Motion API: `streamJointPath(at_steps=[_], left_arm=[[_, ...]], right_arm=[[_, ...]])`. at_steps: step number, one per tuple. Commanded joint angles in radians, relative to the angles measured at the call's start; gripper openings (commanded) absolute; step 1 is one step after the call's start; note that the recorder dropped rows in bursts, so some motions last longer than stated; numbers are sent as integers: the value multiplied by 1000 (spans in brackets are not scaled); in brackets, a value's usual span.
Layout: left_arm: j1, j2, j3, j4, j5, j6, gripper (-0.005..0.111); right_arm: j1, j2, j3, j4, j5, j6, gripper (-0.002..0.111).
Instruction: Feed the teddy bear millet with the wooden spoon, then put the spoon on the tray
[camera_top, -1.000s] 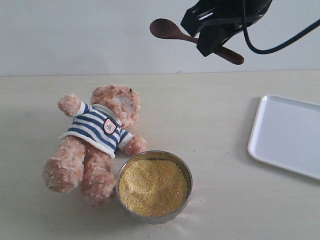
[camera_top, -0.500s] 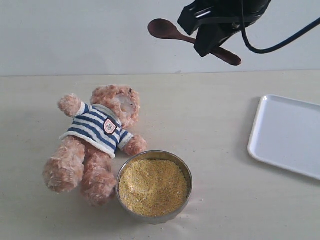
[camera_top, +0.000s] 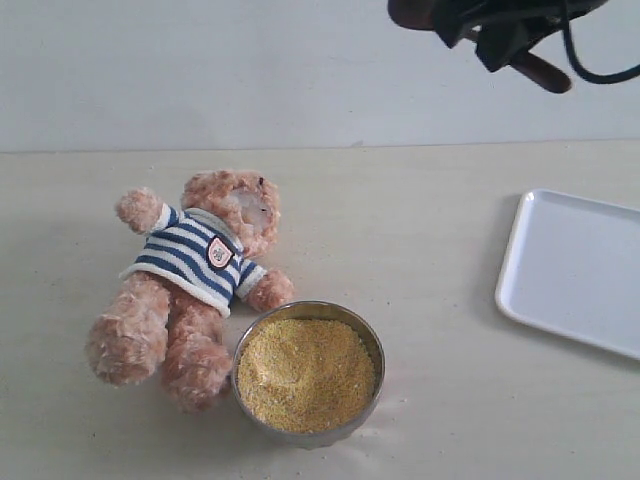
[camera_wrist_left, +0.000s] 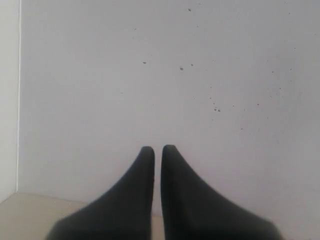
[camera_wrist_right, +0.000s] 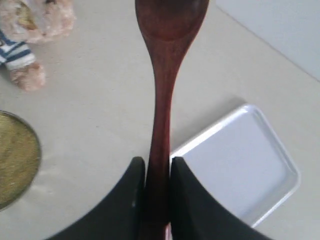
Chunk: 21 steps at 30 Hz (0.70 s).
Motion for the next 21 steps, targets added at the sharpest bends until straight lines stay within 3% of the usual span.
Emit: streamJointPath(at_steps=[1, 8, 12, 21], left_arm=[[1, -162, 37, -14, -18, 17, 5], [1, -365, 91, 3, 148, 127, 5], [1, -360, 197, 30, 138, 296, 5], [1, -360, 369, -60, 15, 303, 5]], right_arm=[[-60, -92, 139, -135, -75, 50, 0], [-327, -183, 404, 19, -397, 107, 0], [-342, -239, 534, 29, -572, 139, 0], [-342, -344, 722, 31, -777, 158, 0]])
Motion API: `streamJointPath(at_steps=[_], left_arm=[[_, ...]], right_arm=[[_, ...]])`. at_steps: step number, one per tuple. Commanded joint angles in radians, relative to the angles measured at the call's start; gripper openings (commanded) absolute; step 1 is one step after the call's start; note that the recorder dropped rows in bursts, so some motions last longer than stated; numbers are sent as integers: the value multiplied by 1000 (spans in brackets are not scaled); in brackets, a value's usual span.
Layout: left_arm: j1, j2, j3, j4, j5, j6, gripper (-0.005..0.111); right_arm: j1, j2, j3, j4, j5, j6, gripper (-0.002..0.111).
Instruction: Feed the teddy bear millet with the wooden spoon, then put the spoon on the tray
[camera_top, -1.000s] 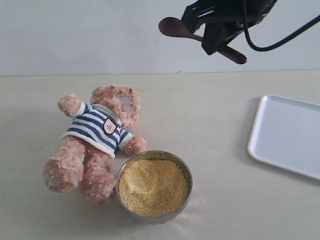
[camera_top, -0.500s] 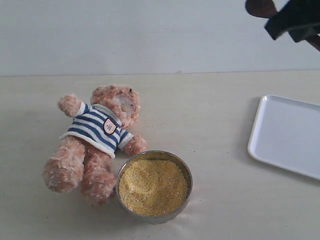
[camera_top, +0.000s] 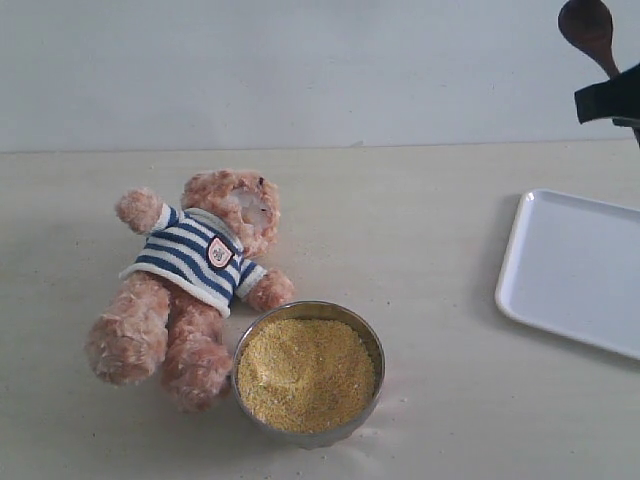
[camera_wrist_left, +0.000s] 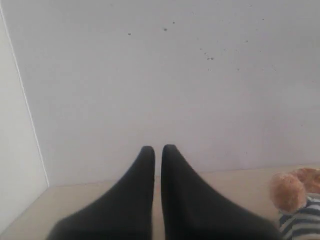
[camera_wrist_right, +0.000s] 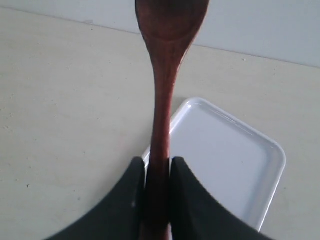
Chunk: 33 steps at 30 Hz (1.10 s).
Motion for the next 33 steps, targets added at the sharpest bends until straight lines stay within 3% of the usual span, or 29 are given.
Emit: streamJointPath(at_steps=[1, 7, 21, 22, 26, 33], left_arm=[[1, 0, 55, -33, -60, 8, 5], [1, 0, 55, -33, 19, 6, 5], [1, 0, 55, -23, 21, 6, 5], [1, -3, 55, 16, 21, 6, 5], [1, -38, 55, 454, 21, 6, 5], [3, -38, 55, 498, 20, 6, 5]], right_arm=[[-6, -50, 66, 0, -95, 2, 0], [-6, -52, 76, 0, -106, 2, 0], [-6, -52, 76, 28, -75, -11, 0], [-6, -52, 76, 28, -75, -11, 0], [-6, -52, 76, 33, -101, -11, 0], [-6, -52, 76, 35, -95, -11, 0]])
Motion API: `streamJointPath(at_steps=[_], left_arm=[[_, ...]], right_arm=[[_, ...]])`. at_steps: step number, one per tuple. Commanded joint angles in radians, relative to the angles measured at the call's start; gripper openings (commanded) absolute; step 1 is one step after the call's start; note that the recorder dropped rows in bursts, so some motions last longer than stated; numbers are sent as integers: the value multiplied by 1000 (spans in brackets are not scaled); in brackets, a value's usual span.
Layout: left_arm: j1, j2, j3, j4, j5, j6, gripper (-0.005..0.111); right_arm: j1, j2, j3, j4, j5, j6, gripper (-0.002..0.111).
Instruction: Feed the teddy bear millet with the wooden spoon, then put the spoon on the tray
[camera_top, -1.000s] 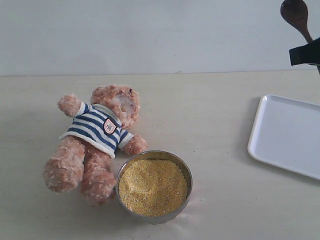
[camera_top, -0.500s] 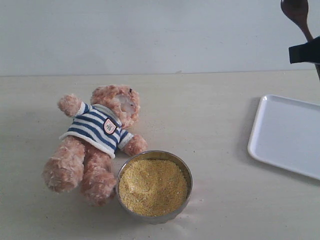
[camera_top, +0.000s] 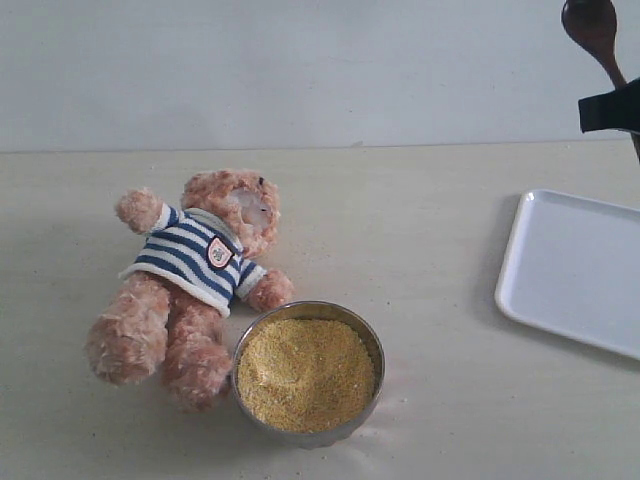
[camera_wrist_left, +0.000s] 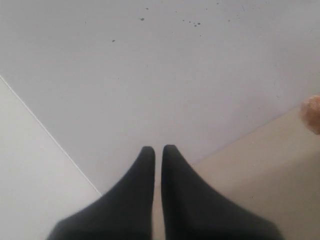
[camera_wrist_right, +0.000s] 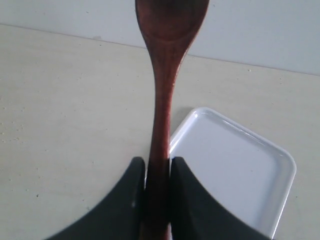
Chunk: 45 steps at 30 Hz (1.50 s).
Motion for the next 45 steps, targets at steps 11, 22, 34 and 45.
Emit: streamJointPath(at_steps=[11, 22, 34, 45], left_arm=[[3, -3, 3, -23, 26, -48, 5], [3, -3, 3, -169, 115, -611, 5], [72, -3, 3, -148, 368, -627, 5], [72, -3, 3, -150, 362, -598, 5]], right_arm=[[-4, -7, 4, -2, 21, -11, 0], [-4, 31, 4, -11, -19, -11, 0], [-34, 204, 4, -11, -37, 13, 0], [-213, 339, 4, 43, -58, 35, 0]])
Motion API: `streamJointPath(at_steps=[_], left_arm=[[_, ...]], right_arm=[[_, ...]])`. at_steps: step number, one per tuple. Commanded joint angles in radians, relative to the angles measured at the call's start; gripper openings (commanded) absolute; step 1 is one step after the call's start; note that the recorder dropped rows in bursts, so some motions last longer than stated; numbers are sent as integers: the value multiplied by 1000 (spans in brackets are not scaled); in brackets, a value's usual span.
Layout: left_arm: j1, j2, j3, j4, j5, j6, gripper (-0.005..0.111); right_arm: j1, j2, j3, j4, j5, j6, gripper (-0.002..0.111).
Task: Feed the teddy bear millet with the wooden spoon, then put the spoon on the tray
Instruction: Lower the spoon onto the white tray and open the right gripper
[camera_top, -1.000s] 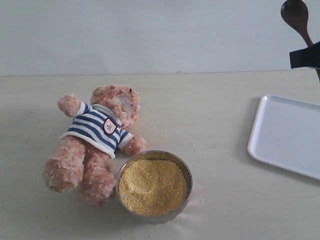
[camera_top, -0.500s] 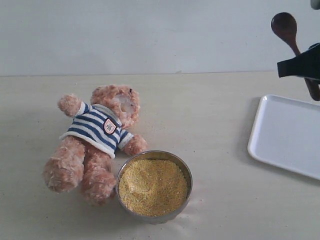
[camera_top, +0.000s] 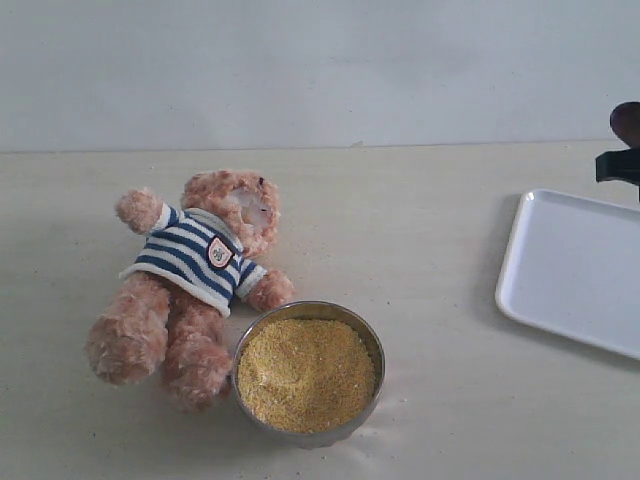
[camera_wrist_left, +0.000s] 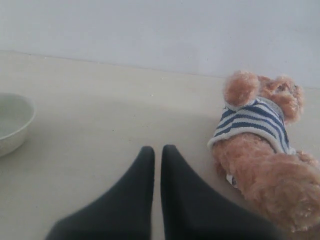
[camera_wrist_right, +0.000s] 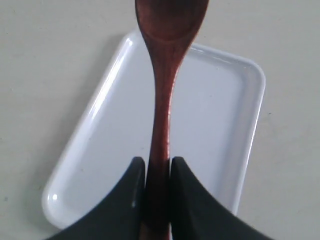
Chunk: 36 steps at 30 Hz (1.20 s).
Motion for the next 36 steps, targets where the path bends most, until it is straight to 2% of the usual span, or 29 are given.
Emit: streamJointPath(at_steps=[1, 16, 26, 29, 36], left_arm=[[3, -3, 3, 0, -4, 7, 5], [3, -3, 3, 0, -4, 7, 5], [3, -3, 3, -3, -3, 7, 5], [3, -3, 3, -3, 0, 7, 5], [3, -3, 3, -3, 0, 7, 5]], right_arm=[[-10, 60, 4, 26, -33, -29, 0], [-10, 412, -175, 19, -84, -59, 0], [-10, 514, -179, 23, -131, -59, 0], [-10, 515, -179, 22, -134, -59, 5], [-10, 515, -179, 22, -141, -62, 32]])
